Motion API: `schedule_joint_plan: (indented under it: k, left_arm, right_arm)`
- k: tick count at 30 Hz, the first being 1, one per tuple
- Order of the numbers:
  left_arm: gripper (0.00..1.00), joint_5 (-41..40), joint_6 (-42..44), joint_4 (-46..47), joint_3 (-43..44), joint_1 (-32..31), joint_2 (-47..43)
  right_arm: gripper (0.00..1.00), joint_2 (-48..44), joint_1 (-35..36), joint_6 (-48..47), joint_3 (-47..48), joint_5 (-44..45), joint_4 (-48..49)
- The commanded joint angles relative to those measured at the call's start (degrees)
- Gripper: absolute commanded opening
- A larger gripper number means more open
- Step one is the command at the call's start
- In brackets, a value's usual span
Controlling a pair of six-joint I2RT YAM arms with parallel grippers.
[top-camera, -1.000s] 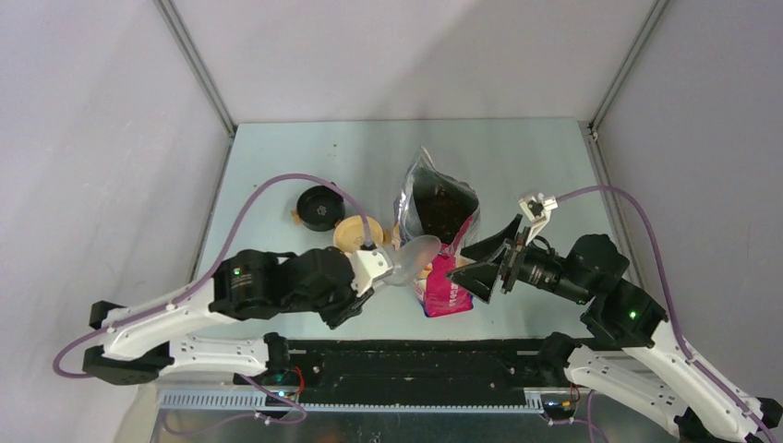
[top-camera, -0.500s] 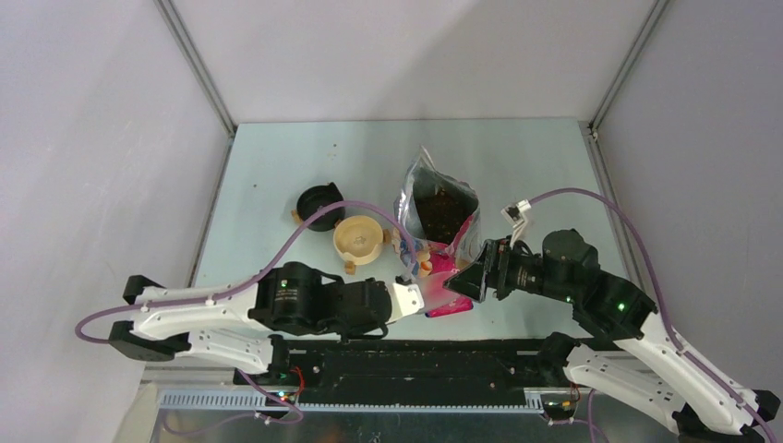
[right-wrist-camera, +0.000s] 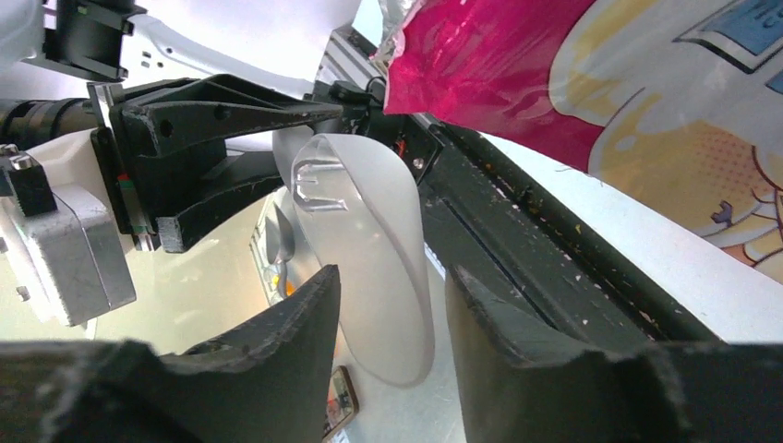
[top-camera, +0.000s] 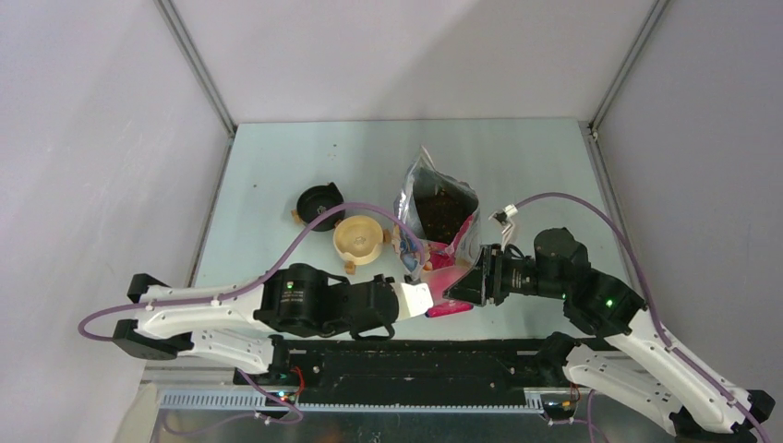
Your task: Serve the pet food
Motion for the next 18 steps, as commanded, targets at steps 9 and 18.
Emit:
schedule_joint_plan:
  k: [9,18]
  left_arm:
    - [0.24,1.76,4.77,8.49,-0.54,-0.41,-3.56]
    - [0.99,-3.27,-4.05,26.47,-9.14,-0.26,-15.60]
  right_arm:
    - [0.03,1.55,-3.76,1.60,-1.98,-8.93,7.36]
    - [0.00,-5.14,-13.74,3.63,-5.09,-13.36,7.94]
